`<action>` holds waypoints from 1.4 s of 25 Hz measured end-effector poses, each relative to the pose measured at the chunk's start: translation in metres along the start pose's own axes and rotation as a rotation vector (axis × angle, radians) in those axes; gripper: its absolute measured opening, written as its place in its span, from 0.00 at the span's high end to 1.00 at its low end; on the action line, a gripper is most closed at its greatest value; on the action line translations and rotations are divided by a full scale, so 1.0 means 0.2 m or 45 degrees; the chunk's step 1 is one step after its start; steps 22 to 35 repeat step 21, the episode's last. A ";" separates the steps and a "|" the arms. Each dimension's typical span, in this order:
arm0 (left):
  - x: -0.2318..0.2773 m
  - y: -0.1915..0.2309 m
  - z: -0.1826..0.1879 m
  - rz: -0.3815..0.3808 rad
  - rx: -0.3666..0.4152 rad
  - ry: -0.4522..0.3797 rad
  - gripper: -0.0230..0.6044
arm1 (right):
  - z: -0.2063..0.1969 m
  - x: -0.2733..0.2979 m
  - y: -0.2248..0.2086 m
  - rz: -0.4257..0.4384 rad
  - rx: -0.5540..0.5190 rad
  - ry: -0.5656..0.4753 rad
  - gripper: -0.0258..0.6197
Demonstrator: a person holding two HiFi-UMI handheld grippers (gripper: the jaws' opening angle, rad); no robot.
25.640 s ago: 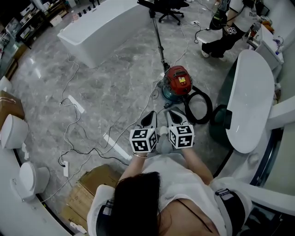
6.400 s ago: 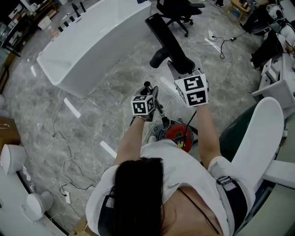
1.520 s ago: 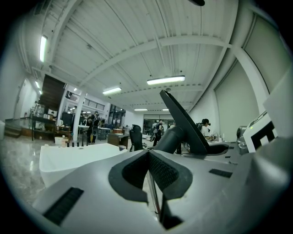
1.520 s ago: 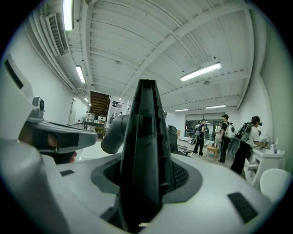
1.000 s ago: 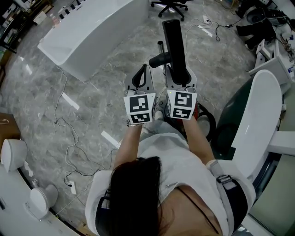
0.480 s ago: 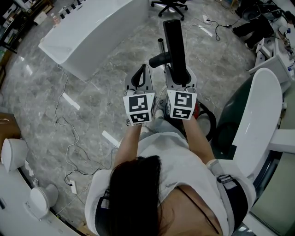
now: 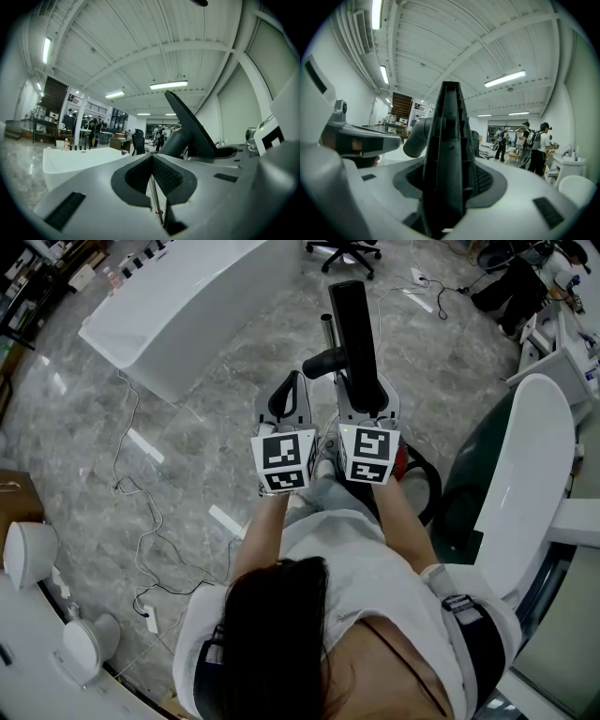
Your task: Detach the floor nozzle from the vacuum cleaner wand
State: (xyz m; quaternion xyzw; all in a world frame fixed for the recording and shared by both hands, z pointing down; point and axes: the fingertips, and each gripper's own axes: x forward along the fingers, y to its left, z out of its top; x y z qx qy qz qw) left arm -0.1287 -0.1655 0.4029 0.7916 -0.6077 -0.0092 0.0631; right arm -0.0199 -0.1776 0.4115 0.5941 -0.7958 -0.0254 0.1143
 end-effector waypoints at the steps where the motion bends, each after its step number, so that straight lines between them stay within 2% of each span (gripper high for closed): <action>1: 0.00 0.00 0.00 -0.001 0.003 0.002 0.96 | 0.00 0.00 0.00 0.003 -0.003 0.002 0.62; 14: -0.05 -0.01 -0.04 0.011 0.015 0.018 0.96 | -0.02 -0.04 0.03 0.005 -0.022 0.002 0.62; 21: -0.03 -0.03 -0.05 -0.001 -0.028 0.026 0.96 | -0.04 -0.04 0.03 0.007 -0.026 0.015 0.62; 35: -0.03 -0.03 -0.05 -0.001 -0.028 0.026 0.96 | -0.04 -0.04 0.03 0.007 -0.026 0.015 0.62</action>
